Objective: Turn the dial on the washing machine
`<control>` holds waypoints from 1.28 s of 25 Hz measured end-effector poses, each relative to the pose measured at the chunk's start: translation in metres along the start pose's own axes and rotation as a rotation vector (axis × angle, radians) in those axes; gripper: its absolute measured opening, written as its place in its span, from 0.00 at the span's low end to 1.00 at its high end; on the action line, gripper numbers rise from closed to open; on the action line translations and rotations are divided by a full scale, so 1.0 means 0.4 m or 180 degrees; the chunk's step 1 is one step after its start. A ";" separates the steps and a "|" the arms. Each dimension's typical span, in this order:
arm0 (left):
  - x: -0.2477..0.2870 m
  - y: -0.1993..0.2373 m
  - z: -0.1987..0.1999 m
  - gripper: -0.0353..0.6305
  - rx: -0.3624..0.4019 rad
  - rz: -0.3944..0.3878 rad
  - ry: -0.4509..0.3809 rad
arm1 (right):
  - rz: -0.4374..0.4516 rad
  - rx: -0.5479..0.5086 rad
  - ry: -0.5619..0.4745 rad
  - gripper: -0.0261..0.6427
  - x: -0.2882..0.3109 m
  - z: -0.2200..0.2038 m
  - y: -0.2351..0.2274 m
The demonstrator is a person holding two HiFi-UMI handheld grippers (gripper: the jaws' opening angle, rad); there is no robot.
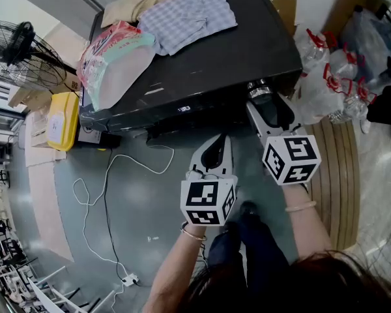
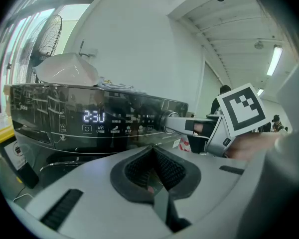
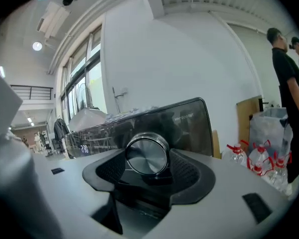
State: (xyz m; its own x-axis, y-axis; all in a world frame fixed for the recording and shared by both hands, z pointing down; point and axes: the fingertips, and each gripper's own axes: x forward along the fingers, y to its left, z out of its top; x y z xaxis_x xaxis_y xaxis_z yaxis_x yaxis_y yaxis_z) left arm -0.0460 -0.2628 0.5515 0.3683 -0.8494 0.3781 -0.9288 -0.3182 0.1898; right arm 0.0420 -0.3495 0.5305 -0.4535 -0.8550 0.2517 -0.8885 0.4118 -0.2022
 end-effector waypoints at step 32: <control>-0.010 0.008 -0.005 0.08 -0.0020 0.0039 -0.0006 | -0.0143 -0.1034 0.0121 0.51 -0.004 0.004 0.026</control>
State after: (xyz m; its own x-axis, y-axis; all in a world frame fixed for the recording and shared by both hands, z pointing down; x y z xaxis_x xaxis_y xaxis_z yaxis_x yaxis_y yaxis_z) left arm -0.0503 -0.2595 0.5524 0.3568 -0.8540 0.3786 -0.9330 -0.3052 0.1907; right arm 0.0336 -0.3445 0.5266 -0.4103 -0.8646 0.2900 -0.8805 0.4584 0.1208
